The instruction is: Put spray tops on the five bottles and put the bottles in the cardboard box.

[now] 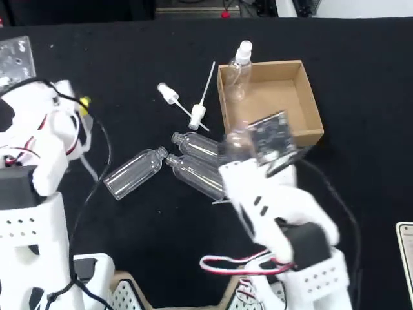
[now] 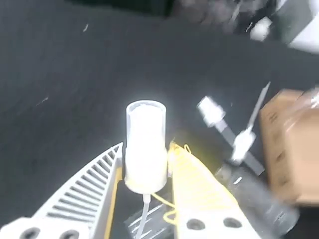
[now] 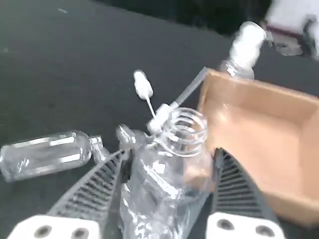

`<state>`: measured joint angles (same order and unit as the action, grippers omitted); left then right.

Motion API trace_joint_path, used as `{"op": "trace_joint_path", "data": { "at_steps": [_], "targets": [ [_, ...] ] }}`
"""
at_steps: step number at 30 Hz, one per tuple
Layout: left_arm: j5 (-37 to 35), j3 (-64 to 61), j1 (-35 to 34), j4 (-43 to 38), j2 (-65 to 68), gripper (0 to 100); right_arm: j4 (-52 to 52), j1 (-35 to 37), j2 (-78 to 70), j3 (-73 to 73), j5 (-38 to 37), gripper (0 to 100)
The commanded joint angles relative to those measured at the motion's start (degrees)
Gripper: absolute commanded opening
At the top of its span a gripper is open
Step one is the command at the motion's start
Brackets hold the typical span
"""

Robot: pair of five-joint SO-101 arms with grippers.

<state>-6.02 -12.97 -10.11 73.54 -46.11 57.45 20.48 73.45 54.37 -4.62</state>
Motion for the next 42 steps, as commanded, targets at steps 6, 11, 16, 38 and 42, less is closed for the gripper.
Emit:
{"op": "trace_joint_path", "data": {
  "at_steps": [6,11,16,38,42],
  "targets": [
    [-6.42,10.15,12.35,-5.54,-1.41,7,-22.15,8.09,3.56,13.32,4.84,18.7],
    [-8.26,10.42,21.85,-14.86,-1.41,7,-23.47,9.41,9.10,17.01,5.54,18.7],
    [-8.62,11.03,28.88,-21.80,-1.49,7,-23.65,10.73,16.22,21.93,5.54,18.7],
    [-2.73,7.43,38.37,-24.00,0.44,8,-23.38,10.64,22.02,26.68,5.54,18.7],
    [-2.46,4.53,38.37,-27.08,2.02,8,-23.30,10.64,22.02,26.68,5.54,18.7]
  ]
}}
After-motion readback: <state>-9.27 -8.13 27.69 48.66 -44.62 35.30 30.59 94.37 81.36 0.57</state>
